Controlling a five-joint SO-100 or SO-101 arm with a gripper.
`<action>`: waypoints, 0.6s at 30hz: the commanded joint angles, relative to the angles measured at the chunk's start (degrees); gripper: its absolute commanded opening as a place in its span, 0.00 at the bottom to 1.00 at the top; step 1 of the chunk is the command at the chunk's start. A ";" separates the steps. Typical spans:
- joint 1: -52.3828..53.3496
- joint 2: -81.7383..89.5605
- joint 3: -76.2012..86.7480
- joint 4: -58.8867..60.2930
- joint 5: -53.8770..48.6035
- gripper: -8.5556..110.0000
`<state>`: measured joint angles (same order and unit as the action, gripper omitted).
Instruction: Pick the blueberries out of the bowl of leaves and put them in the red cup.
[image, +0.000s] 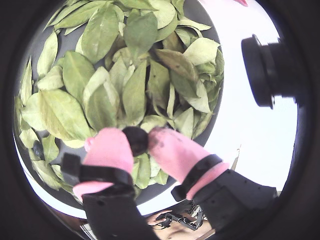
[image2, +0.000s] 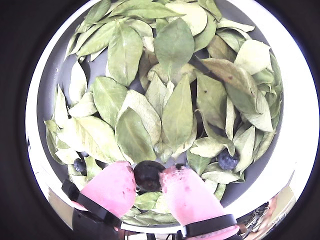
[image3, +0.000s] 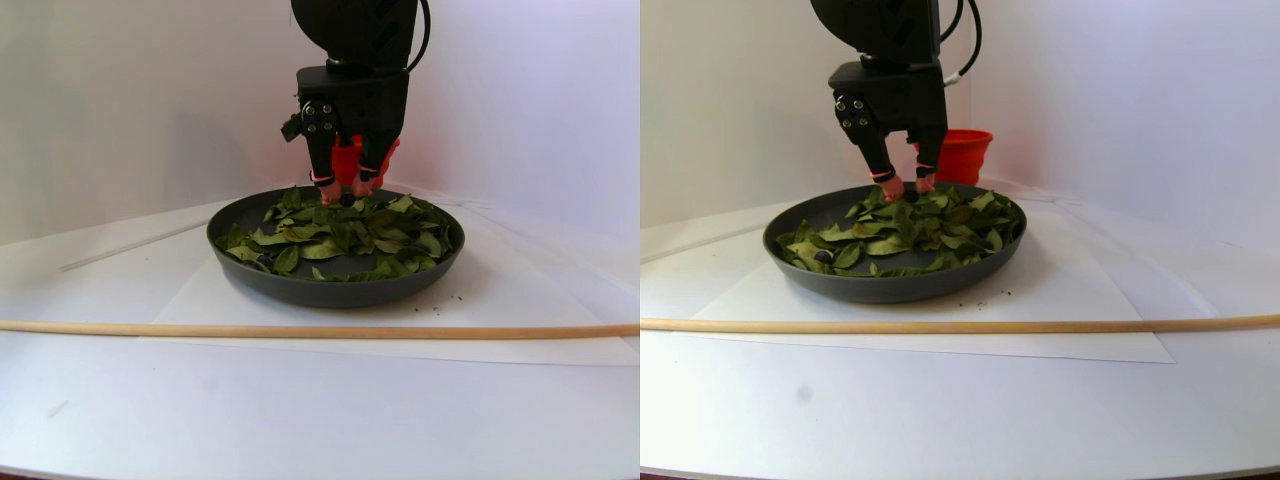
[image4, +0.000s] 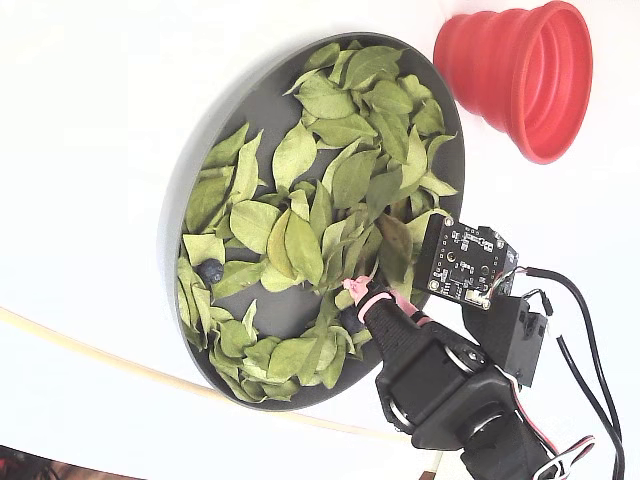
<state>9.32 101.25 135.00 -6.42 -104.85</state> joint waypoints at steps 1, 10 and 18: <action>0.18 6.06 -1.85 0.35 -0.26 0.15; 0.35 7.91 -3.16 0.62 -0.62 0.15; 0.44 8.35 -5.63 0.62 -0.53 0.15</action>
<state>9.32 104.41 132.89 -6.06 -105.21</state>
